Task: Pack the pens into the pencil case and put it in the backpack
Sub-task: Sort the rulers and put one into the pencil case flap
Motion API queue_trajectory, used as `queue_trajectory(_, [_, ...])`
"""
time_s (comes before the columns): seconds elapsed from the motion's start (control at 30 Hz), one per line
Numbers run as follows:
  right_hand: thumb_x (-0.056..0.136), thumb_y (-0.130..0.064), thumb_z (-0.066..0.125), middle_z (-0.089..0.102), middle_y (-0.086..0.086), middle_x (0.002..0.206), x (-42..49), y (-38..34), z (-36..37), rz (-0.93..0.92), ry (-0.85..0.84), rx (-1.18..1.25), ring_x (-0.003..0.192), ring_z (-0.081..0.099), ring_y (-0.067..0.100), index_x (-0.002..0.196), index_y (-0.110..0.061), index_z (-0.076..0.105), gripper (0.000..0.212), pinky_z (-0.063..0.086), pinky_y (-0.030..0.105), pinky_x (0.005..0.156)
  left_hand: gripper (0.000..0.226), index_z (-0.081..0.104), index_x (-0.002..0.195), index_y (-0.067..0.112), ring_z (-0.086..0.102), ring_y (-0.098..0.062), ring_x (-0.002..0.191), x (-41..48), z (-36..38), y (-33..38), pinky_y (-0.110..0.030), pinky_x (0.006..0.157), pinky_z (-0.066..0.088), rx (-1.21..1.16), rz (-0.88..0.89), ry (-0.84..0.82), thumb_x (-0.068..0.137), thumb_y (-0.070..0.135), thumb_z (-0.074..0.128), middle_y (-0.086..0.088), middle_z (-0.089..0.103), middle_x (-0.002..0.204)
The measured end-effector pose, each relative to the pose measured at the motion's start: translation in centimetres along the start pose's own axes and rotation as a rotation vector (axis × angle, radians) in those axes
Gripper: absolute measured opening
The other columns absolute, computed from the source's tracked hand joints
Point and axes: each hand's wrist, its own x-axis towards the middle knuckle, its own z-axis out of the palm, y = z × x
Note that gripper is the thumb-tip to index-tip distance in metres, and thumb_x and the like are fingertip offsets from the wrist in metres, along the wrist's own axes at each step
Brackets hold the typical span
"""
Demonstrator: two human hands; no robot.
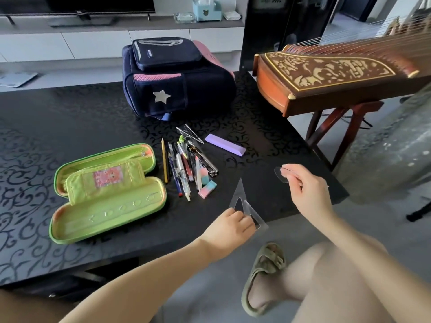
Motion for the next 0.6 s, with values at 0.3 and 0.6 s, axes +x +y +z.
queue_trajectory(0.3, [0.089, 0.0, 0.051, 0.072, 0.007, 0.094, 1.9, -4.1, 2.2, 0.312, -0.064, 0.35, 0.09, 0.069, 0.018, 0.097, -0.011, 0.06, 0.016, 0.057, 0.039, 0.079, 0.013, 0.062, 0.091, 0.007, 0.06, -0.025, 0.061, -1.8, -4.6, -3.1, -0.033, 0.06, 0.047, -0.152, -0.07, 0.449, 0.089, 0.005, 0.05, -0.007, 0.066, 0.074])
queue_trajectory(0.6, [0.08, -0.008, 0.069, 0.068, 0.006, 0.077, 3.2, -15.9, 7.2, 0.46, -0.29, 0.848, 0.071, 0.063, 0.018, 0.073, -0.015, 0.068, 0.01, 0.049, 0.027, 0.067, 0.011, 0.073, 0.078, 0.024, 0.062, -0.001, 0.069, -14.2, -16.0, -7.7, -0.003, 0.067, 0.044, -0.476, -0.959, 0.845, 0.078, 0.013, 0.072, 0.019, 0.069, 0.076])
